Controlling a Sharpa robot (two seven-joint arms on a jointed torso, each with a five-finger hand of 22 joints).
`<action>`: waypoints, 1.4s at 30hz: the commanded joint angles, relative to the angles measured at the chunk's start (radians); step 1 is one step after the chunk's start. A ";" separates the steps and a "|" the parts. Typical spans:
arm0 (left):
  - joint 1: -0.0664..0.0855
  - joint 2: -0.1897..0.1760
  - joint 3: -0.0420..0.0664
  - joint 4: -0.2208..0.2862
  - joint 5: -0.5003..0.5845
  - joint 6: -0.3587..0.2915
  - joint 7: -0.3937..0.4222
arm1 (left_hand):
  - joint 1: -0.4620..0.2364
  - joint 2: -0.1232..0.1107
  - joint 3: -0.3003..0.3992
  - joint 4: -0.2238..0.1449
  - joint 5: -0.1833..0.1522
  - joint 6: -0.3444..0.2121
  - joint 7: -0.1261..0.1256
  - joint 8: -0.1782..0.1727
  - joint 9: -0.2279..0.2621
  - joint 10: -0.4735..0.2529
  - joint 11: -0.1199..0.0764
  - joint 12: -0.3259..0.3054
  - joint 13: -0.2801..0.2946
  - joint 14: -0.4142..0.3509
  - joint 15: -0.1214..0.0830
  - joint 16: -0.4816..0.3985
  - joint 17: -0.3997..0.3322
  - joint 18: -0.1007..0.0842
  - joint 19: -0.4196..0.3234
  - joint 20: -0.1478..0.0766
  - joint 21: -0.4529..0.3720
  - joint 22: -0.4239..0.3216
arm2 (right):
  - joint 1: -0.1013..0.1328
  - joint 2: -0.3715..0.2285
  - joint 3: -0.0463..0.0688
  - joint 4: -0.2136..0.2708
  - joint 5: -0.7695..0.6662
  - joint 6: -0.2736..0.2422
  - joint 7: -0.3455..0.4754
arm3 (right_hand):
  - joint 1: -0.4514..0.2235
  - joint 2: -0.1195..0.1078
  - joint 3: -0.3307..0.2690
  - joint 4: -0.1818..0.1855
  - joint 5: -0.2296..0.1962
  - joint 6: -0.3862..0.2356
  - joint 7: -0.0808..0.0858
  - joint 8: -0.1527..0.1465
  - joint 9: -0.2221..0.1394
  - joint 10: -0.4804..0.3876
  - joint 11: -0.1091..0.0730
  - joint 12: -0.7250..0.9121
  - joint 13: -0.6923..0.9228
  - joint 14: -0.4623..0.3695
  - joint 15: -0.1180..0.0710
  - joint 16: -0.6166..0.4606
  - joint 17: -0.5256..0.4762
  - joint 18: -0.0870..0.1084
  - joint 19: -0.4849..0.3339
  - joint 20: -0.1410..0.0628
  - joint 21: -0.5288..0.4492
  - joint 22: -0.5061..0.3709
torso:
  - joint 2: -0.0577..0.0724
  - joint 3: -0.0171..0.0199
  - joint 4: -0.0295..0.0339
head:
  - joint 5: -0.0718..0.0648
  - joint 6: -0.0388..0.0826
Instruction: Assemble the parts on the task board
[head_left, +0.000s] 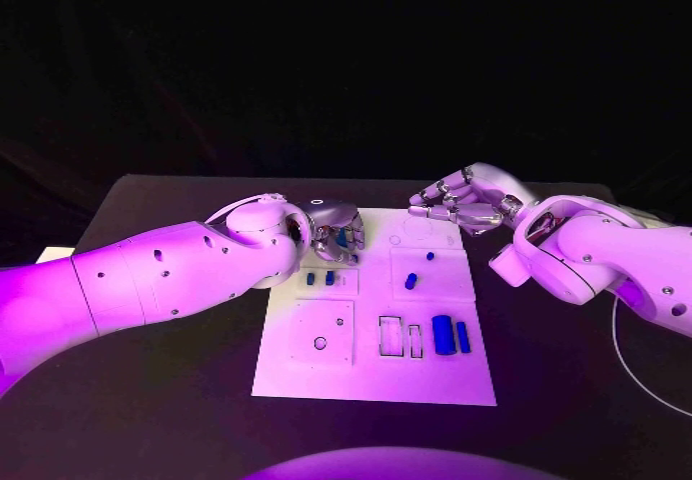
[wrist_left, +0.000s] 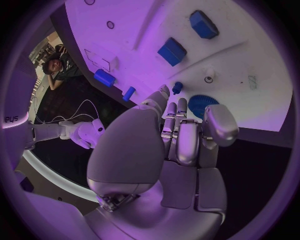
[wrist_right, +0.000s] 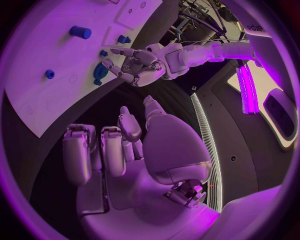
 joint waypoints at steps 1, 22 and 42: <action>-0.002 0.013 0.001 -0.015 -0.033 0.046 -0.021 | -0.004 0.004 0.007 0.000 -0.001 0.010 0.001 -0.008 -0.003 0.014 -0.001 -0.009 -0.004 0.025 -0.006 0.002 -0.006 -0.016 0.011 0.001 0.014 0.013 | -0.001 0.002 0.000 0.001 -0.003 0.014 0.008 | 0.004 0.001 -0.006 0.001 0.007 0.007 -0.004 0.006 0.002 -0.008 0.001 -0.003 -0.001 0.075 0.002 -0.003 0.143 -0.005 0.014 0.005 -0.006 0.079 | 0.001 0.0000 -0.0007 | 0.002 0.001; -0.010 0.058 0.001 -0.069 -0.037 0.093 -0.016 | 0.016 0.011 0.062 -0.015 0.003 0.047 0.002 -0.031 -0.012 0.072 -0.009 -0.042 -0.022 0.030 -0.015 -0.005 -0.038 -0.027 0.028 -0.007 0.073 0.068 | -0.001 0.005 0.000 0.001 -0.003 0.016 0.008 | 0.004 0.001 -0.006 0.001 0.007 0.007 -0.004 0.006 0.002 -0.008 0.001 -0.003 -0.001 0.075 0.002 -0.003 0.143 -0.005 0.014 0.005 -0.006 0.079 | -0.001 0.0005 0.0002 | 0.000 -0.003; -0.011 0.066 0.001 -0.080 -0.036 0.094 -0.034 | 0.044 0.026 0.170 -0.078 -0.006 0.133 0.007 -0.042 -0.014 0.172 -0.017 -0.079 -0.024 0.027 -0.023 -0.019 -0.089 -0.037 0.040 -0.015 0.128 0.122 | -0.001 0.005 0.000 0.001 -0.003 0.018 0.008 | 0.006 0.003 -0.007 0.001 0.008 0.007 -0.004 0.006 0.002 -0.006 0.001 0.000 0.001 0.075 0.002 -0.003 0.143 -0.005 0.014 0.005 -0.006 0.079 | 0.000 0.0003 -0.0003 | 0.000 -0.003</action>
